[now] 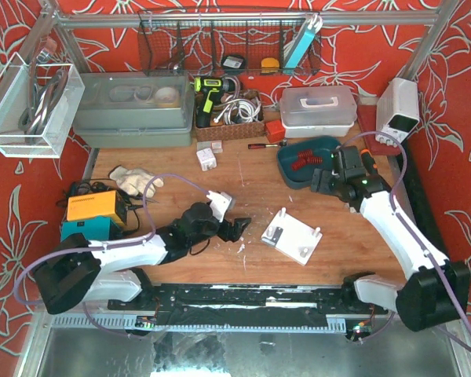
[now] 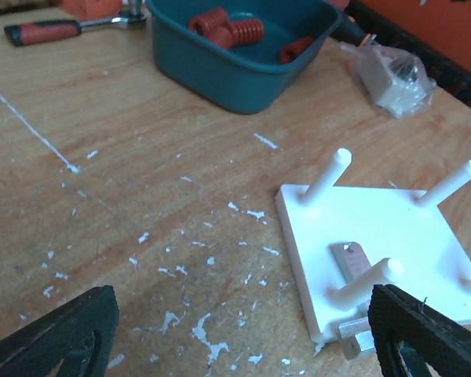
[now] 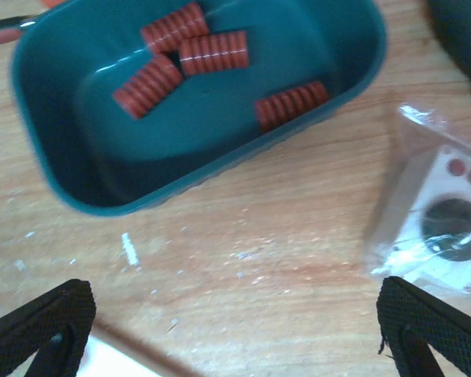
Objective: Install the large spring
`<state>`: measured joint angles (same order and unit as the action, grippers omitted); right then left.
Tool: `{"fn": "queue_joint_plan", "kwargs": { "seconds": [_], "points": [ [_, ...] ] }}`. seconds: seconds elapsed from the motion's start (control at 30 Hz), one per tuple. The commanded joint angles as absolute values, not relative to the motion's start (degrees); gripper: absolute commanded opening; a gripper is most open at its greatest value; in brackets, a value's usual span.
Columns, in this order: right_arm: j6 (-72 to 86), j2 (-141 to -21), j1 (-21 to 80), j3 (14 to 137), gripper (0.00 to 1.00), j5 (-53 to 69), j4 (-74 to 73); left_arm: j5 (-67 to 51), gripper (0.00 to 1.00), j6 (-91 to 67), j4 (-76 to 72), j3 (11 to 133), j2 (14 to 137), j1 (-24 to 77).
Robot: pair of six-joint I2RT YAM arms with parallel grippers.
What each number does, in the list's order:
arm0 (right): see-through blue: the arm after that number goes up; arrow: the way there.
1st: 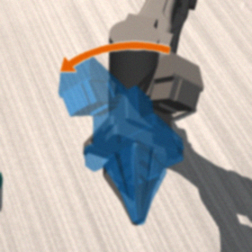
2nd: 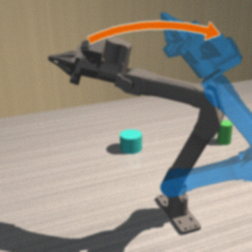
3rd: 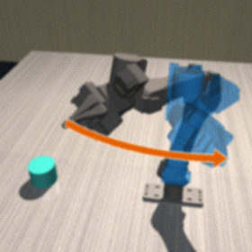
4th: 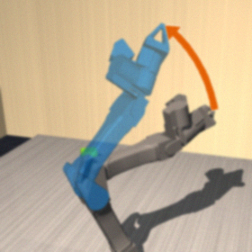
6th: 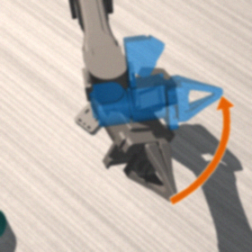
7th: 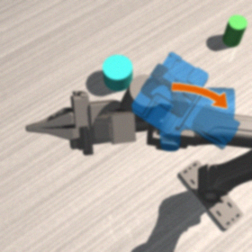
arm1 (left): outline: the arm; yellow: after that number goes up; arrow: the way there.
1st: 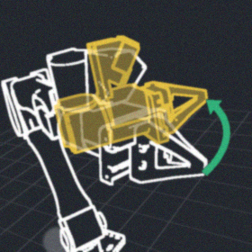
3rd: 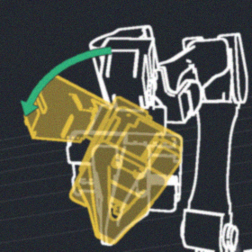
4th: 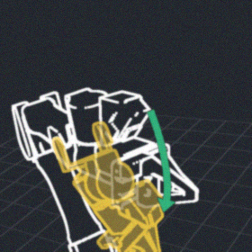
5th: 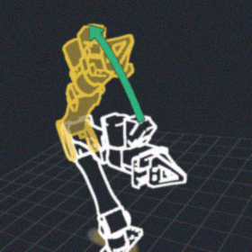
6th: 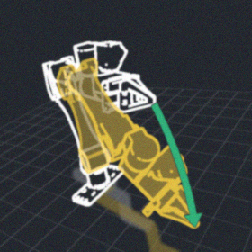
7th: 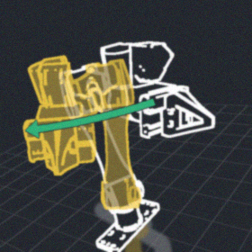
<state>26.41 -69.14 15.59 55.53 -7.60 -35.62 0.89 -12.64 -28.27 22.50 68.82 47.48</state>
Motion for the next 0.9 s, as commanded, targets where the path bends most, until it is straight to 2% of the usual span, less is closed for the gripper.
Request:
{"fn": "queue_joint_plan", "kwargs": {
  "seconds": [0.0, 0.17, 0.33, 0.5, 0.57, 0.87],
  "points": [
    [27.47, -64.29, 19.04, 53.25, 0.99, -4.38, -34.48, 4.38, 0.86, -18.46, -23.76, 24.72, 69.87, 48.61],
    [27.33, -57.02, 22.37, 46.07, 0.99, -0.66, -25.9, 6.37, 0.85, -21.42, -21.85, 25.32, 69.76, 53.13],
    [25.79, -56.21, 23.2, 42.12, 0.99, -1.35, -22.25, 10.89, 0.85, -25.55, -19.15, 25.94, 70.54, 59.52],
    [25.14, -53.27, 23.29, 37.43, 0.99, -3.78, -17.41, 15.95, 0.96, -29.94, -17.15, 27.56, 74.23, 64.21],
    [25.6, -51.96, 23.34, 35.26, 0.99, -4.57, -15.2, 16.92, 0.98, -30.52, -16.78, 29.14, 77.77, 65.58],
    [26.05, -51.54, 23.29, 32.62, 0.99, -6.46, -13.05, 20.54, 0.95, -31.85, -17.95, 35.98, 88.48, 69.96]
  ]
}}
